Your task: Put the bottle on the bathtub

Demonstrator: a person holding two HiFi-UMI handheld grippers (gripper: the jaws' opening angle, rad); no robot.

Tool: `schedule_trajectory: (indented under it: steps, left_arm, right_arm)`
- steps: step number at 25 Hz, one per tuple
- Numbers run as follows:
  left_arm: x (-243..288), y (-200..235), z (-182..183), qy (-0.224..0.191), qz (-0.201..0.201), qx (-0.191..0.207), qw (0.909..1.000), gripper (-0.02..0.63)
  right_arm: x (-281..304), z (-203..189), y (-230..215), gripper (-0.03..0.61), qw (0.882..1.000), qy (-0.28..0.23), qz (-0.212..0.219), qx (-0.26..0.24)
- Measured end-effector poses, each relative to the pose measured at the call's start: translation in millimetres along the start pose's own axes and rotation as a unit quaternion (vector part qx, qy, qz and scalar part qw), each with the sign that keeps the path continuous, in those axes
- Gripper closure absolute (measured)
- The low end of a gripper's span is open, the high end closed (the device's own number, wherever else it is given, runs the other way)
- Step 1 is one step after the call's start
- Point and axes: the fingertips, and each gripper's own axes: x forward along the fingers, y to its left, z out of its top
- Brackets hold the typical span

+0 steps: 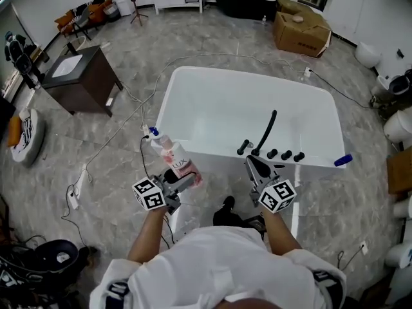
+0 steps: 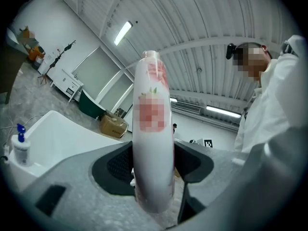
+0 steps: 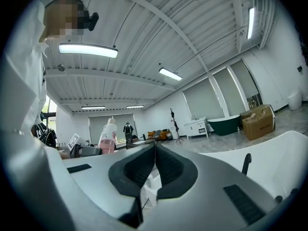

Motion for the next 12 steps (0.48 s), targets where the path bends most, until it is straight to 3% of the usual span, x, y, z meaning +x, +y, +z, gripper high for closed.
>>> schedule_trajectory:
  steps: [7, 12]
  left_arm:
    - [73, 37, 42, -0.022, 0.025, 0.036, 0.9988, 0.371]
    - [97, 61, 69, -0.025, 0.065, 0.071, 0.9951, 0.371]
  right_arm:
    - [37, 26, -81, 0.563, 1.000, -0.006, 0.026, -0.007]
    - [65, 27, -110, 0.563, 0.999, -0.019, 0.048, 0.006]
